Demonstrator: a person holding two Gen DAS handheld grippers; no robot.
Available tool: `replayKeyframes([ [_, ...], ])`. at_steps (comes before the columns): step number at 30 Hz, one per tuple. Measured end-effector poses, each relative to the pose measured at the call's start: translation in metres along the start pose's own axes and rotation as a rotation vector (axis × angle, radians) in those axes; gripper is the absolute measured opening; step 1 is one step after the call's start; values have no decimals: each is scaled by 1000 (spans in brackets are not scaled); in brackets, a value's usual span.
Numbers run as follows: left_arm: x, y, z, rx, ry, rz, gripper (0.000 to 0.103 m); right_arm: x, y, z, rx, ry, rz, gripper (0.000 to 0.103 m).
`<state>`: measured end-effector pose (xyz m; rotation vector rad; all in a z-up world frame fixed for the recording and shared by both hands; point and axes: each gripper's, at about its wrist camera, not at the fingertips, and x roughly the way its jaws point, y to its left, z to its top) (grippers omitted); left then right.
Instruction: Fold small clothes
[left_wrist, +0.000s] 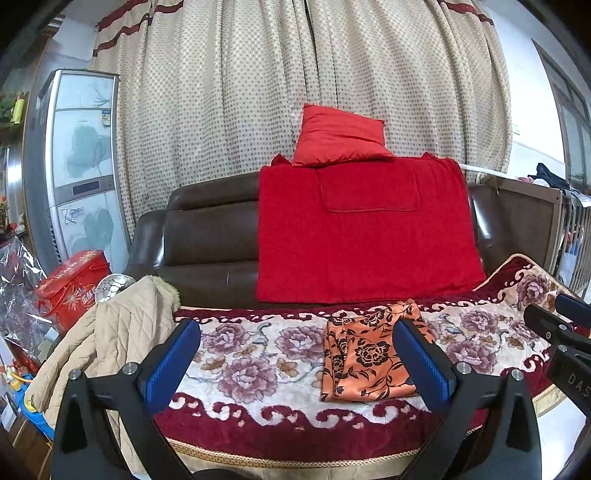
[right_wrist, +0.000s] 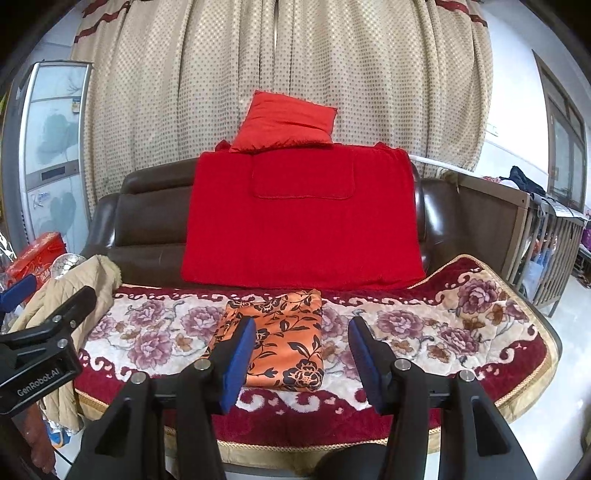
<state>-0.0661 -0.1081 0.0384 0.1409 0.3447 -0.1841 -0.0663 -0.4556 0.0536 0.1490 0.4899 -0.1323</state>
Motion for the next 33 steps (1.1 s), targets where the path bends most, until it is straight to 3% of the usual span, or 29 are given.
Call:
replayKeyframes([
  [33,2,13,11,-34,-23,42,103,7,16,8,-10,-2,-4,57],
])
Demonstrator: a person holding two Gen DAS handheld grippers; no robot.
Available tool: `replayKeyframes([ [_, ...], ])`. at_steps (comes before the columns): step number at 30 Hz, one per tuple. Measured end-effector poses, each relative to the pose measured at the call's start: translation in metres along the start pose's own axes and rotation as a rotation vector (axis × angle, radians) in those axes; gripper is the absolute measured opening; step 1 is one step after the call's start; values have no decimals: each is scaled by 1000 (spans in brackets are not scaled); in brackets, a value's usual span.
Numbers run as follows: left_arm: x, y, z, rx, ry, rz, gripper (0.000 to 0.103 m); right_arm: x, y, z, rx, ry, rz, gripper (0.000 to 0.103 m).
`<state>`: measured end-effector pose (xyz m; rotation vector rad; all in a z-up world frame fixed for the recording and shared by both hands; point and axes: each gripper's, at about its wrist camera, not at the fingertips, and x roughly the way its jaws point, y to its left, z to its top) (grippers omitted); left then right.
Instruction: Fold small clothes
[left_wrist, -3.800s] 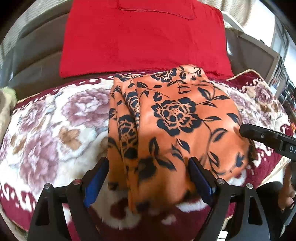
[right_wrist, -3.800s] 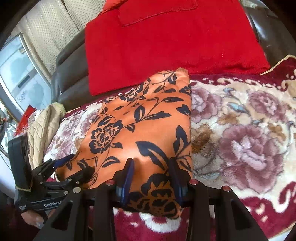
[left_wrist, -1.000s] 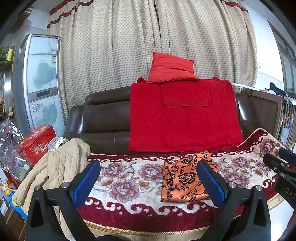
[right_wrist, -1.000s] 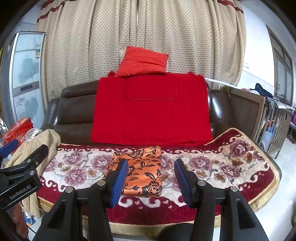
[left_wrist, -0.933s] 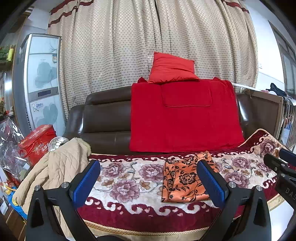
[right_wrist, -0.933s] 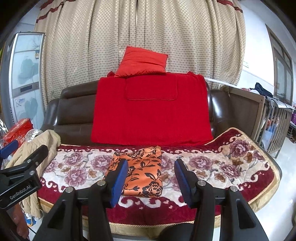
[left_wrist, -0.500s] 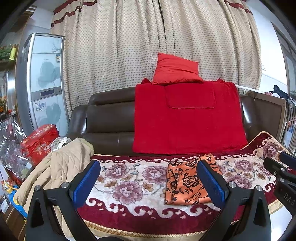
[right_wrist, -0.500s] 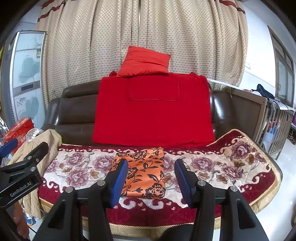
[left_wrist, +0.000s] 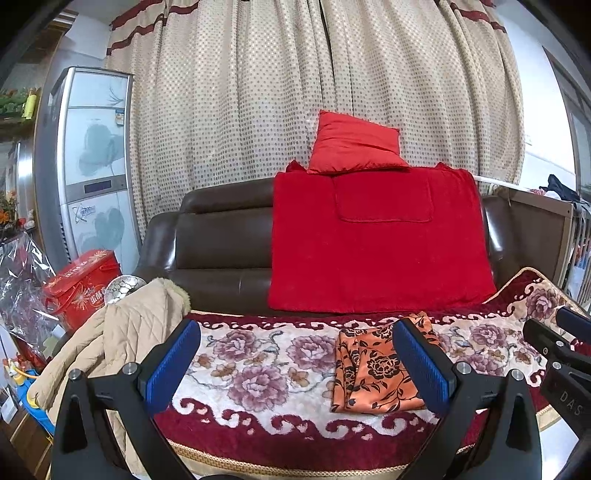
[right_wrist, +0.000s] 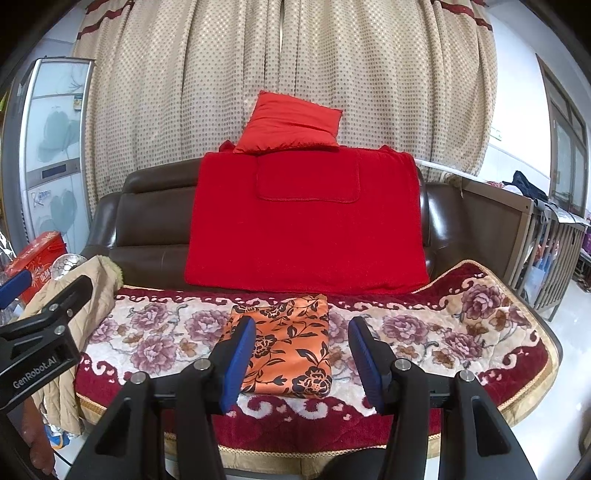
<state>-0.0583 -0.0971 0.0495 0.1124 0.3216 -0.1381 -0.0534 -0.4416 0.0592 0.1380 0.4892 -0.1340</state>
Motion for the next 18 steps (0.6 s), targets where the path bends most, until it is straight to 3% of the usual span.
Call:
replayKeyframes([
  [18,-1,3,-1,1,-3,11,103,-3,3,-1,-4,-2,-15,57],
])
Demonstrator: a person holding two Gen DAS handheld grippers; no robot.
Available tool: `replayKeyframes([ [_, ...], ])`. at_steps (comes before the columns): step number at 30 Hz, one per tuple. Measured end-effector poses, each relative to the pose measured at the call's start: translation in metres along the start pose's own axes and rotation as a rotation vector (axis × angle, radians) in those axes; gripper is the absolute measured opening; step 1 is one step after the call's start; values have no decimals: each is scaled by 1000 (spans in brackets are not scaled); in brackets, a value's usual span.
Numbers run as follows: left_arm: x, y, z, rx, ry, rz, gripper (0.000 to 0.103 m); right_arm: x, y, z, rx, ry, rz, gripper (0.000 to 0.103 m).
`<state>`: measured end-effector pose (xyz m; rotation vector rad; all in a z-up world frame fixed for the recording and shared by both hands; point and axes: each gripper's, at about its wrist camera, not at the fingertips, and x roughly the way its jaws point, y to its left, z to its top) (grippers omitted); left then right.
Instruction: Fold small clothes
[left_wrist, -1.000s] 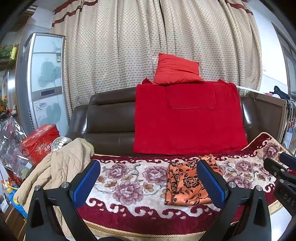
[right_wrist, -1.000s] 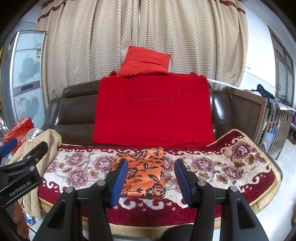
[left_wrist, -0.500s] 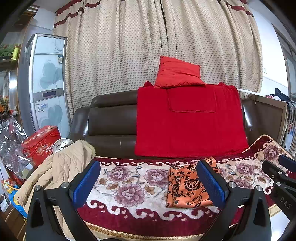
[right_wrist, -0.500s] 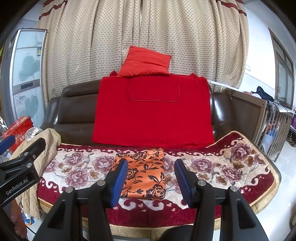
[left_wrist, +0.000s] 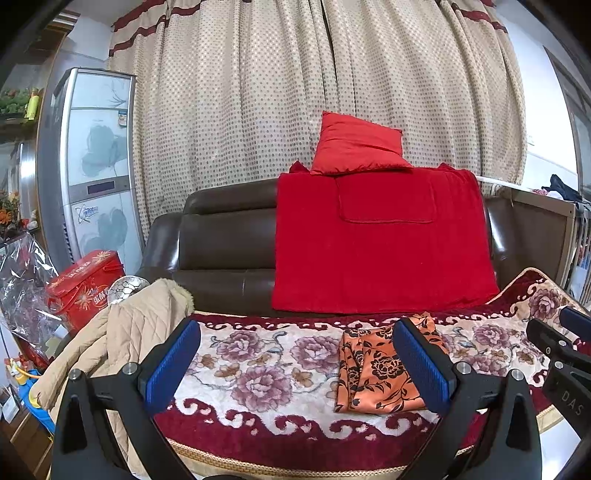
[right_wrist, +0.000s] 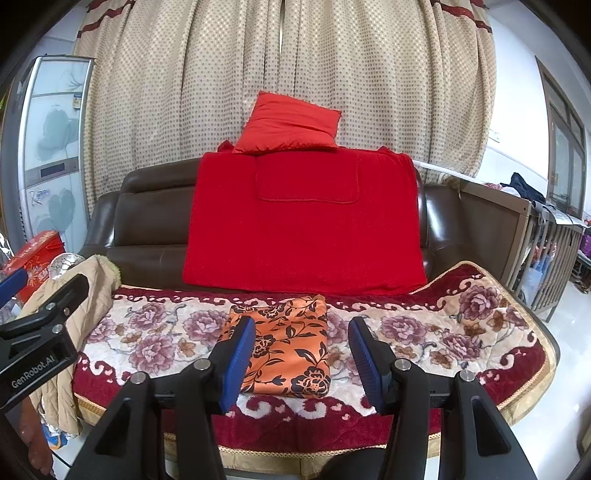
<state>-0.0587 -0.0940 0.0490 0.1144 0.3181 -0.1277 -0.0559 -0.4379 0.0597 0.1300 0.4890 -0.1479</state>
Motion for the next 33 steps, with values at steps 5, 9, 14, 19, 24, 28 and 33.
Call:
replayKeyframes([
  [5,0,0,0,-1,-1,1,103,-2,-1,0,1,-6,-7,57],
  [9,0,1,0,-1,1,0,103,-1,-2,0,1,-7,-7,57],
  [14,0,2,-2,-1,4,-4,103,-1,-2,1,1,-6,-6,57],
  [19,0,3,-2,0,4,-5,103,-1,-2,1,2,-8,-8,57],
  [24,0,4,-2,2,3,-7,103,-4,-2,1,3,-13,-13,57],
  [28,0,3,-2,2,3,-6,103,-4,-2,1,3,-13,-13,57],
  [33,-1,3,-2,3,0,-9,103,-4,-2,1,3,-12,-14,57],
])
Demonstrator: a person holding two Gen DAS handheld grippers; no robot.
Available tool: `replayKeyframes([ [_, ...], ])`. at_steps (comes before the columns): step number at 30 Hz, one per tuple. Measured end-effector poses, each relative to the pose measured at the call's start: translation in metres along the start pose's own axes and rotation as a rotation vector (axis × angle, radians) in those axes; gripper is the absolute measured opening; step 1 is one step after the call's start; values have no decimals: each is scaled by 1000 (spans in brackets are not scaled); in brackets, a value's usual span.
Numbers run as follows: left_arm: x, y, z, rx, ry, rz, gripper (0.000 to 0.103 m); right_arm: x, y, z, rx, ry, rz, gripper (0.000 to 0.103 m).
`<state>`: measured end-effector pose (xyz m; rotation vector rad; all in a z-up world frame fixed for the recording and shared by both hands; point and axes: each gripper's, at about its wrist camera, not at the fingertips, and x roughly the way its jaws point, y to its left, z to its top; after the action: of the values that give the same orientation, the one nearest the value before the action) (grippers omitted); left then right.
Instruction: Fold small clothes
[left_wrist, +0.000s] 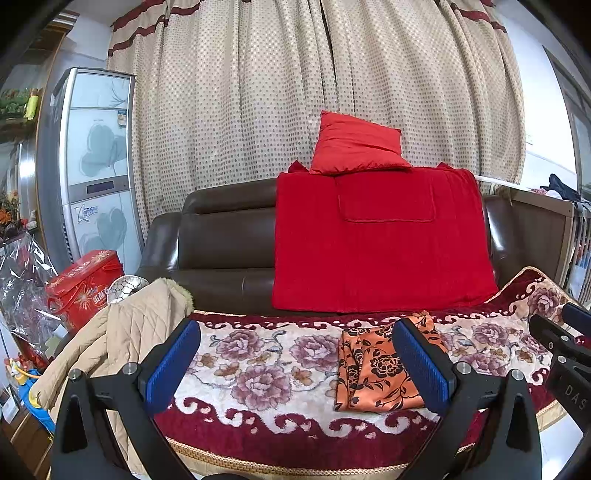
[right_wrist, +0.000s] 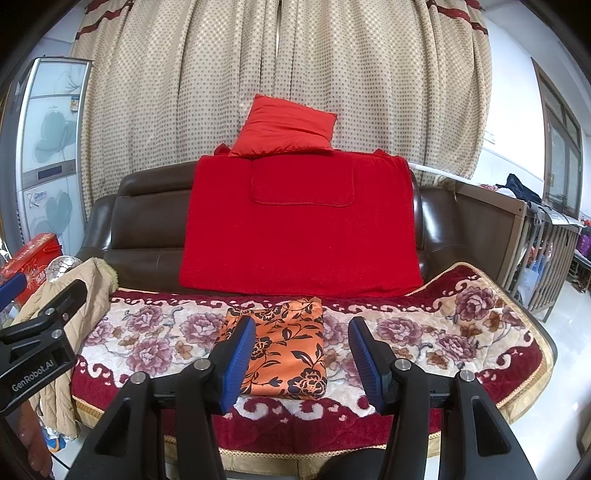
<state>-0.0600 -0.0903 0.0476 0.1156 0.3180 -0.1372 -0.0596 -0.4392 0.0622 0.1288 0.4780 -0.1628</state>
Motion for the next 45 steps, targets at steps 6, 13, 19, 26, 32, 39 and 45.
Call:
replayKeyframes([
  [6,-2,-1,0,3,-3,-2,103,0,0,0,0,0,0,57],
  [13,-3,-1,0,6,-6,-3,103,-2,0,-1,5,2,-2,57],
  [19,-3,-1,0,8,-7,-2,103,-1,-1,-1,5,1,-4,57],
  [26,-4,-1,0,8,-7,0,103,-2,0,-2,6,2,-5,57],
  [32,-4,-1,0,10,-7,0,103,-2,0,-2,6,2,-5,57],
  [39,-4,-1,1,14,-7,-3,103,-1,-1,-1,7,2,-5,57],
  [45,-5,0,2,18,-10,-4,103,-1,-1,-1,7,0,-6,57],
])
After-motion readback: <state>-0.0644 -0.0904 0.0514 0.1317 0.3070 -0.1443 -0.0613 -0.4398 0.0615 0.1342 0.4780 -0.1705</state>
